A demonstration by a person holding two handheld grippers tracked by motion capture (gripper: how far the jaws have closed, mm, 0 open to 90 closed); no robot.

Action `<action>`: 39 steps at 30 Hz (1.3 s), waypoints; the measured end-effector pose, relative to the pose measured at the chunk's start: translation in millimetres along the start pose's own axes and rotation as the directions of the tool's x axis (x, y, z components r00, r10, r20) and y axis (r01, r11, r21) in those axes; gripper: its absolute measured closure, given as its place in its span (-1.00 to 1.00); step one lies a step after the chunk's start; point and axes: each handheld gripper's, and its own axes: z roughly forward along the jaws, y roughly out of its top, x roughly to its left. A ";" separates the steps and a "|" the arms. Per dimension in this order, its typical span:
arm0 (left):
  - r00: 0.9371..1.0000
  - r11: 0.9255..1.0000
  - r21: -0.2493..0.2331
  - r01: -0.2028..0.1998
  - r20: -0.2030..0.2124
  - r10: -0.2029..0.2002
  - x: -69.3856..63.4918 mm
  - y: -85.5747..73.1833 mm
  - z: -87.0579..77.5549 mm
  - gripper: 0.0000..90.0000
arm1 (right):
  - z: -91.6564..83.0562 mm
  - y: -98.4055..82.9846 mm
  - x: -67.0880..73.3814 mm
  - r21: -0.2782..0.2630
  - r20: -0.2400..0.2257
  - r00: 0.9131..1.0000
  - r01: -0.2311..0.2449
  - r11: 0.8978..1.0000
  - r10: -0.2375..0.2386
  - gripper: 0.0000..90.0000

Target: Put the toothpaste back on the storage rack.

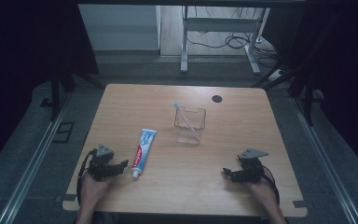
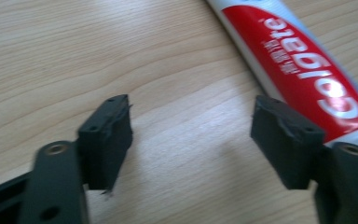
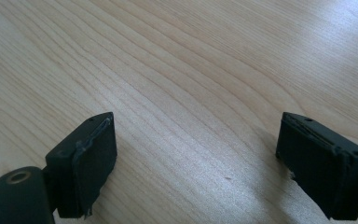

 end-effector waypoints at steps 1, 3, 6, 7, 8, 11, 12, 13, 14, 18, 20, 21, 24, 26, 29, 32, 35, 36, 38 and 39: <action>1.000 1.000 0.000 -0.001 0.012 0.001 -1.1 0.7 -0.5 -0.19 | 0.0 0.0 0.0 0.000 0.000 1.000 0.000 1.000 0.000 -0.73; 1.000 1.000 -0.004 -0.002 0.028 0.002 -4.3 2.3 -1.6 -0.08 | 0.0 0.0 -0.1 0.000 0.001 1.000 -0.001 1.000 0.001 -0.73; 0.999 1.000 -0.011 -0.013 0.052 0.014 -9.9 5.6 -3.6 0.09 | -0.1 0.0 -0.1 0.000 0.001 1.000 -0.001 1.000 0.001 -0.73; 0.998 1.000 -0.014 -0.022 0.057 0.023 -12.0 6.8 -4.4 0.14 | -0.1 0.0 -0.1 0.000 0.001 1.000 -0.001 1.000 0.001 -0.73; 0.997 0.999 -0.018 -0.039 0.062 0.040 -13.6 8.4 -5.3 0.22 | -0.1 0.0 0.1 -0.001 0.001 1.000 -0.003 1.000 0.003 -0.73; 0.995 0.998 -0.027 -0.056 0.077 0.058 -20.5 12.4 -7.9 0.39 | 0.0 0.0 0.1 -0.001 0.001 1.000 -0.003 1.000 0.003 -0.73; 0.994 0.998 -0.029 -0.064 0.082 0.066 -22.8 13.5 -8.5 0.46 | 0.0 0.0 0.1 -0.001 0.001 1.000 -0.003 1.000 0.003 -0.73; 0.994 0.997 -0.032 -0.073 0.082 0.075 -25.1 14.7 -9.3 0.53 | 0.0 0.0 0.1 -0.001 0.001 1.000 -0.003 1.000 0.003 -0.73; 0.993 0.996 -0.035 -0.080 0.087 0.083 -27.2 15.8 -9.9 0.58 | 0.0 0.0 0.1 -0.001 0.001 1.000 -0.003 1.000 0.003 -0.73; 0.990 0.994 -0.038 -0.106 0.093 0.109 -36.2 20.0 -11.4 0.77 | -0.1 0.0 0.0 -0.001 0.001 1.000 -0.001 1.000 0.001 -0.73; 0.988 0.992 -0.037 -0.119 0.093 0.122 -40.0 22.2 -11.3 0.82 | -0.1 0.0 -0.1 0.000 0.002 1.000 -0.001 1.000 0.001 -0.73; 0.988 0.992 -0.038 -0.123 0.091 0.126 -41.6 23.1 -10.7 0.84 | 0.0 0.0 0.0 -0.001 0.002 1.000 -0.001 1.000 0.001 -0.73; 0.987 0.991 -0.041 -0.128 0.092 0.131 -45.2 25.4 -10.0 0.88 | -0.1 0.0 -0.1 0.000 0.002 1.000 -0.001 1.000 0.001 -0.73; 0.986 0.990 -0.046 -0.133 0.097 0.137 -47.6 26.8 -10.4 0.90 | -0.1 0.0 -0.1 0.000 0.002 1.000 -0.001 1.000 0.001 -0.73; 0.984 0.990 -0.045 -0.135 0.113 0.140 -52.7 27.8 -9.7 0.92 | -0.1 0.0 -0.1 0.000 0.001 1.000 -0.001 1.000 0.001 -0.73; 0.981 0.988 -0.036 -0.148 0.124 0.152 -58.9 27.9 -6.8 0.92 | -0.1 0.0 -0.1 -0.001 0.002 1.000 -0.001 1.000 0.001 -0.73; 0.977 0.987 -0.023 -0.157 0.142 0.159 -65.1 27.8 -3.1 0.91 | -0.1 0.0 -0.1 0.000 0.002 1.000 -0.001 1.000 0.001 -0.73; 0.976 0.988 -0.018 -0.156 0.150 0.157 -67.3 27.6 -1.7 0.91 | -0.1 0.0 -0.1 0.000 0.002 1.000 -0.001 1.000 0.001 -0.73; 0.975 0.987 -0.003 -0.163 0.156 0.161 -71.4 27.1 1.0 0.91 | -0.1 0.0 -0.1 0.000 0.001 1.000 -0.001 1.000 0.001 -0.73; 0.973 0.986 0.007 -0.169 0.159 0.165 -72.5 26.9 2.1 0.91 | -0.1 0.0 -0.1 0.000 0.003 1.000 -0.001 1.000 0.001 -0.73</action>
